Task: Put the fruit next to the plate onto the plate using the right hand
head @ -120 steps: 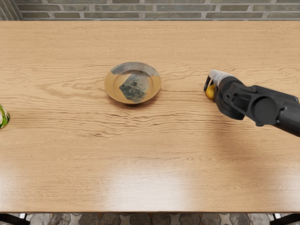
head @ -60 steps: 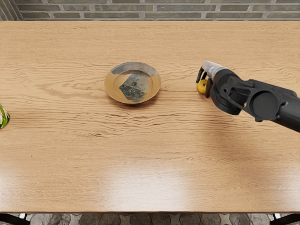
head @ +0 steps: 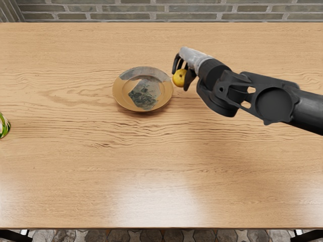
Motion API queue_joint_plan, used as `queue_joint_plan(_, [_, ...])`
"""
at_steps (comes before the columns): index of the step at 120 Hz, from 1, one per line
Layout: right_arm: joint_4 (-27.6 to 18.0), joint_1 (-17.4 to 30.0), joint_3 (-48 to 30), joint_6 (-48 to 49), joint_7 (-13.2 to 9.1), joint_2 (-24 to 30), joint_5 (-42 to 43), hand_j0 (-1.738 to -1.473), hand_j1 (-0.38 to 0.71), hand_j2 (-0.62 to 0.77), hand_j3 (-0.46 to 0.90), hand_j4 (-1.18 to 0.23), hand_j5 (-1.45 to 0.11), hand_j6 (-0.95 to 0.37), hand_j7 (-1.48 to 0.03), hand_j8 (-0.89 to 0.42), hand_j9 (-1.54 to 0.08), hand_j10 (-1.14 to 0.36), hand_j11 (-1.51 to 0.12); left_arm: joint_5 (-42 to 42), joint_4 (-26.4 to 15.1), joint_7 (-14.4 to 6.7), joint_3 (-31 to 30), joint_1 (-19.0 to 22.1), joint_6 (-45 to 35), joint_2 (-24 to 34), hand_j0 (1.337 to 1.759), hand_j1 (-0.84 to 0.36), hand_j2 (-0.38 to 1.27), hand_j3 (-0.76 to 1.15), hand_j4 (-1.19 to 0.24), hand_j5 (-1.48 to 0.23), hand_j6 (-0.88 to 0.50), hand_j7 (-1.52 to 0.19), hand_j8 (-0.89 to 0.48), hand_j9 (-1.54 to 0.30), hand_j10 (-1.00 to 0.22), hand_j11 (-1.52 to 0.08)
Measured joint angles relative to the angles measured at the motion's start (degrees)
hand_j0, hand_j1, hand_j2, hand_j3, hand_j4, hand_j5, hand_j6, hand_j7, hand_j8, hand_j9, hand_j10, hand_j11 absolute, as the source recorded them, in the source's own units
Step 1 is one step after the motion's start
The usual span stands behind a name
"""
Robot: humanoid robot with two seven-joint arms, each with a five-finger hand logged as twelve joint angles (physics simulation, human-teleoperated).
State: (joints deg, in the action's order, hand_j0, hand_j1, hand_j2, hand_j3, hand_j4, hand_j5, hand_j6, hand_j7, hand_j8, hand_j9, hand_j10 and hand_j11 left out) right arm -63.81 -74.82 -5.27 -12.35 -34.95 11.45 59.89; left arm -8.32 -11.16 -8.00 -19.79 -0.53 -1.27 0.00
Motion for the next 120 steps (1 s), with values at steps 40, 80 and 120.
queue_joint_plan(40, [7.78,-0.78,-1.03,0.06,0.02,-10.02,0.3,-1.658,0.38,0.56,0.0,-0.75,-1.12,-0.39,-1.03,-0.4,-1.1,-0.76,-1.1,-0.01,0.0,0.0,0.0,0.0,0.03,0.0,1.658,0.35,0.0,0.0,0.0,0.0,0.0,0.0,0.0,0.0,0.0,0.0])
queue_joint_plan(80, [10.6,-1.19,-2.28,-0.24,-0.04,-11.39,-1.6,-1.658,-0.12,0.15,0.0,-0.24,-0.34,-0.15,-0.32,-0.15,-0.34,-0.24,-0.34,0.0,0.0,0.0,0.01,0.0,0.01,0.0,1.658,0.35,0.0,0.0,0.0,0.0,0.0,0.0,0.0,0.0,0.0,0.0])
queue_joint_plan(120, [-2.89,-0.66,-7.02,11.9,5.15,8.62,-17.05,-1.658,-0.27,0.02,0.0,-0.08,-0.1,-0.06,-0.1,-0.06,-0.1,-0.08,-0.1,0.0,0.0,0.0,-0.01,0.0,0.0,0.0,1.658,0.35,0.0,0.0,0.0,0.0,0.0,0.0,0.0,0.0,0.0,0.0])
